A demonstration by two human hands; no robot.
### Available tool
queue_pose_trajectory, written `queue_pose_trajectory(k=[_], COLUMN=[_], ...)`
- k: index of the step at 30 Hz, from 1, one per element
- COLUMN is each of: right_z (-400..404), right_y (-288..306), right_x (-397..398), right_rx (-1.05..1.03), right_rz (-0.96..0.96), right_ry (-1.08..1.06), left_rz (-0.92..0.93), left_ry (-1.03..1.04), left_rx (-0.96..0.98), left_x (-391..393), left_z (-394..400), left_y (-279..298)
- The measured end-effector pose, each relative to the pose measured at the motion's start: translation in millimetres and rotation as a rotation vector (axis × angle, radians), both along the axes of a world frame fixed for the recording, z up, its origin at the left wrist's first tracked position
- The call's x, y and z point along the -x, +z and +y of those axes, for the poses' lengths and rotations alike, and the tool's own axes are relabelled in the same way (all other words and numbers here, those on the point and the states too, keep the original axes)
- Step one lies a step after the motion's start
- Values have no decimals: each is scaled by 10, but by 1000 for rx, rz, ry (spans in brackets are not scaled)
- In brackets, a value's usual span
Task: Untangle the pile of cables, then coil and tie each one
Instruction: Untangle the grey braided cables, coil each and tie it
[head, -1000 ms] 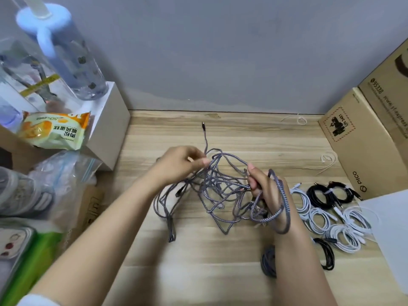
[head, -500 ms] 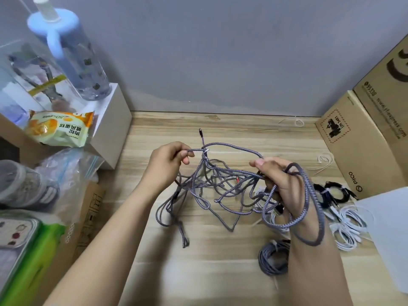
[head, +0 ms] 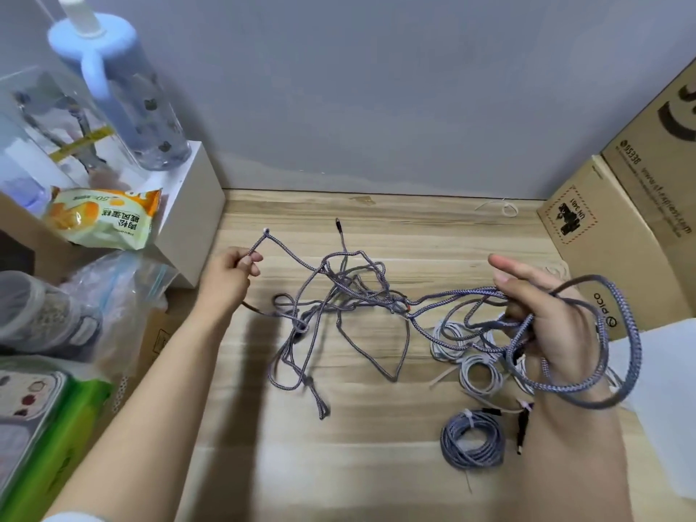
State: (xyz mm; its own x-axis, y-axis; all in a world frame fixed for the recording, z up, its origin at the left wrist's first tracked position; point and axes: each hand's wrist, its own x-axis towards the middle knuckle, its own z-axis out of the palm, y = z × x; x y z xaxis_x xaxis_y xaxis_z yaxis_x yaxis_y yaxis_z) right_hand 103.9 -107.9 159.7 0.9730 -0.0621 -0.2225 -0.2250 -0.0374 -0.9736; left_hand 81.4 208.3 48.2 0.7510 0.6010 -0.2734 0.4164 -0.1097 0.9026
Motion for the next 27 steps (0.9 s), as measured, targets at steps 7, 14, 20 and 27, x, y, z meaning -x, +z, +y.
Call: queue_pose_trajectory(k=[7,14,20,27], right_z=[88,304,132,11], right_y=[35,134,314,387], right_x=[27,166,276,260], right_rx=[-178,-264,-111,153], right_rz=[28,72,53,-15], right_ry=[49,203,560,557], left_rz=[41,446,97,-133], left_ry=[-87,-728,57,201], left_rx=[-629,780,1445,1345], left_x=[128,193,-60,-120], left_z=[-320,-1195,-1118,-853], left_y=[66,304,98,193])
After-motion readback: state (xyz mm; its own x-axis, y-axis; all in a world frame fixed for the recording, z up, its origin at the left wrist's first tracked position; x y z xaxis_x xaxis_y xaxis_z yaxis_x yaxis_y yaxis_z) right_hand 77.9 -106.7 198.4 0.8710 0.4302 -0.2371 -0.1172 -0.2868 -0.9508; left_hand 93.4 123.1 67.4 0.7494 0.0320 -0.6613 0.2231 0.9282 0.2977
